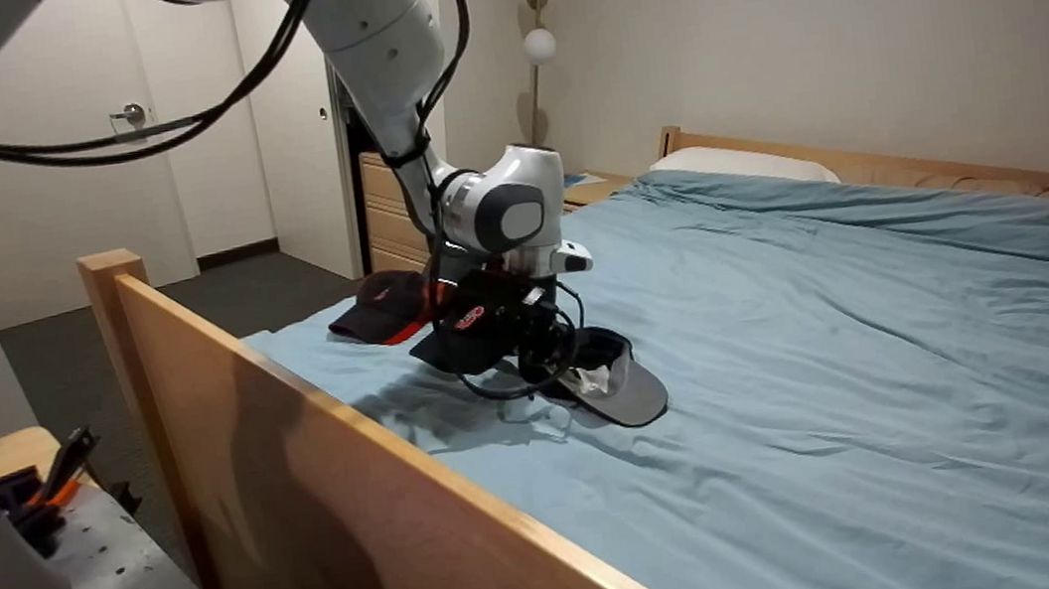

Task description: Move the caps on the right to the left

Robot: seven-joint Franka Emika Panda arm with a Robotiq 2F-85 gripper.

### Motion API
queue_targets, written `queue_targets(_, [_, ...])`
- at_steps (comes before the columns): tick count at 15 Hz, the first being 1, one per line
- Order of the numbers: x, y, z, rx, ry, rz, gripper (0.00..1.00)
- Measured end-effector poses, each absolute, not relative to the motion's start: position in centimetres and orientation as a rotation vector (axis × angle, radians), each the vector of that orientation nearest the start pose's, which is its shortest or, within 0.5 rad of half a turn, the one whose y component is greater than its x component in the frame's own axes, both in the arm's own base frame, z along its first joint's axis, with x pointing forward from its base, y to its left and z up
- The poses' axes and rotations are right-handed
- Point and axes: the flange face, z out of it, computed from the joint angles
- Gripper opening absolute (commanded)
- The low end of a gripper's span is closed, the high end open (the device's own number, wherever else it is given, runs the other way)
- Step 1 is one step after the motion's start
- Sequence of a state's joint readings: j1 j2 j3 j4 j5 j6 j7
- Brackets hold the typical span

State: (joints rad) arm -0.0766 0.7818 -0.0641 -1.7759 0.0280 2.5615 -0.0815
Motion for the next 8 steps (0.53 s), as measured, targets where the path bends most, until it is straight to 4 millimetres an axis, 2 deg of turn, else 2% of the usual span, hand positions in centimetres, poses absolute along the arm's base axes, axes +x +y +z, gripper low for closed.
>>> queue_targets(5, [65.3,-8.6,13.7,-3.142,0.053,0.017,0.01])
queue_targets(8, [65.6,-8.3,17.0,-3.083,-0.049,0.062,0.01])
